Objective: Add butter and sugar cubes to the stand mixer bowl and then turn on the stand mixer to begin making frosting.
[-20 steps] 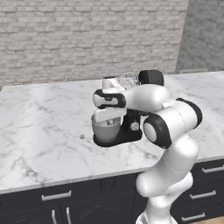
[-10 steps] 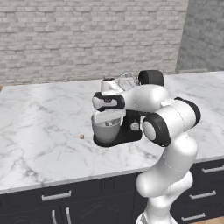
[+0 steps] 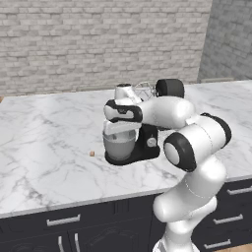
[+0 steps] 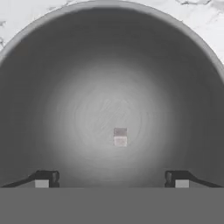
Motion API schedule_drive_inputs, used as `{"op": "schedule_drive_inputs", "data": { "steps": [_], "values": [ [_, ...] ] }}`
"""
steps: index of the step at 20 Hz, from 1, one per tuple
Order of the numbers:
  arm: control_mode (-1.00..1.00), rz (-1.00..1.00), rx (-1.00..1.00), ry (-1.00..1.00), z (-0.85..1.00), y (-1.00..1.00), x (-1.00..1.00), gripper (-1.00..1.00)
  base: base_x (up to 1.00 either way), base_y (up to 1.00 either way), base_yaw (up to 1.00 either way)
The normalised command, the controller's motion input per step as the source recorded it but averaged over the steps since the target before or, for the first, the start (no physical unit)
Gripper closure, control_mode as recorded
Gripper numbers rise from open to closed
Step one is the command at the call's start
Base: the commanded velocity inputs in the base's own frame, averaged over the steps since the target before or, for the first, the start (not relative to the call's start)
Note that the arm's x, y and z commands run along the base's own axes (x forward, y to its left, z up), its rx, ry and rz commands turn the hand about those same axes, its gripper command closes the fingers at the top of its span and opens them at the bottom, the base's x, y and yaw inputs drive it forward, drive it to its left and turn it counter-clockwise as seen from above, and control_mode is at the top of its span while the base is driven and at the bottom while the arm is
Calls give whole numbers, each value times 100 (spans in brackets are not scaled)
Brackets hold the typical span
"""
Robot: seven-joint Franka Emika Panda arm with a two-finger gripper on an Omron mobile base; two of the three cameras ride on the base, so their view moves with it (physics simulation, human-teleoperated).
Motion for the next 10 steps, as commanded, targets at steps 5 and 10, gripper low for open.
{"op": "schedule_drive_inputs", "data": {
  "steps": [5,10],
  "values": [
    [-100,0,13,-14,87,31,-67,-100,0,0,0],
    [-100,3,4,-13,75,39,-85,-100,0,0,0]
  ]
}}
